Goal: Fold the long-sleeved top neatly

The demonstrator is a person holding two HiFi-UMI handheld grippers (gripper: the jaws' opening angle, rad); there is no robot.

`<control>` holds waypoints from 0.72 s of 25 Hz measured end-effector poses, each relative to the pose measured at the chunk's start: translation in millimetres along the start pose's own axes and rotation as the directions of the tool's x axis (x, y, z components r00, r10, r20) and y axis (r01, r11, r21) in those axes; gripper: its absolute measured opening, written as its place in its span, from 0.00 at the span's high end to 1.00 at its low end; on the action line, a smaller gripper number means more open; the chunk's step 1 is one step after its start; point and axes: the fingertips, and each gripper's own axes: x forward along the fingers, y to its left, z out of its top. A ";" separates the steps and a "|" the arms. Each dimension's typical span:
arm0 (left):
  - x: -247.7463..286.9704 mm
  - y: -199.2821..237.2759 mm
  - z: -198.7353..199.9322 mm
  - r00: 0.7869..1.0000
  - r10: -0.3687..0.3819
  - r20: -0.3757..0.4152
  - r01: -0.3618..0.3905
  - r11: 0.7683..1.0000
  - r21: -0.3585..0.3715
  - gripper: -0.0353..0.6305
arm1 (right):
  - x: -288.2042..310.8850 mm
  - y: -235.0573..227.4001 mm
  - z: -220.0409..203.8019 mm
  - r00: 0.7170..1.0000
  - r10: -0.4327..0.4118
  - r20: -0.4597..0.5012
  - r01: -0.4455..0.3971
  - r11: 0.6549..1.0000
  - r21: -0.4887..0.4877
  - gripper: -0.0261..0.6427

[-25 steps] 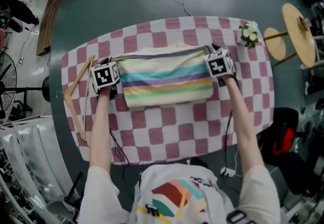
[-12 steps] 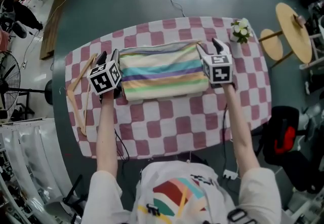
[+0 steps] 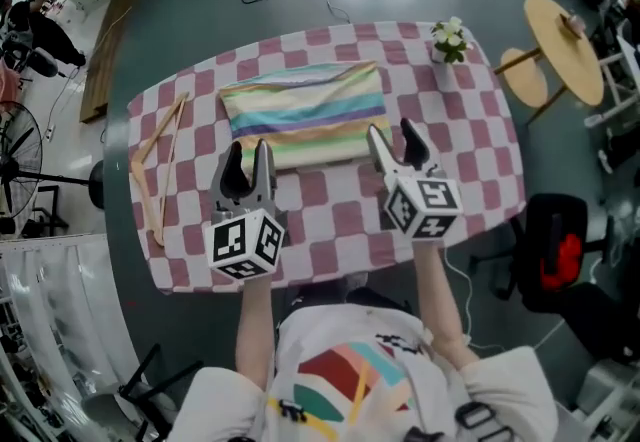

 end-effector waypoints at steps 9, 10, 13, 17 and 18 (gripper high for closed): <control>-49.8 -41.1 -36.3 0.998 -0.034 -0.056 0.036 0.999 0.036 0.70 | -31.5 -10.5 -114.8 0.989 0.101 -0.108 -0.001 0.736 0.677 0.58; -49.3 -43.7 -37.5 0.997 -0.038 -0.062 0.041 0.998 0.045 0.70 | -28.9 -14.2 -124.0 0.988 0.095 -0.121 0.021 0.695 0.719 0.58; -45.2 -49.2 -41.4 0.995 -0.051 -0.083 0.056 0.997 0.058 0.70 | -14.9 -23.6 -150.4 0.986 0.066 -0.150 0.087 0.565 0.821 0.58; -32.2 -49.5 -46.3 0.992 -0.060 -0.115 0.069 0.995 0.074 0.70 | 10.0 -36.1 -170.4 0.979 0.027 -0.201 0.165 0.471 0.866 0.58; -28.3 -47.8 -47.2 0.991 -0.061 -0.123 0.070 0.995 0.073 0.70 | 16.7 -39.4 -173.2 0.978 0.019 -0.210 0.179 0.455 0.872 0.58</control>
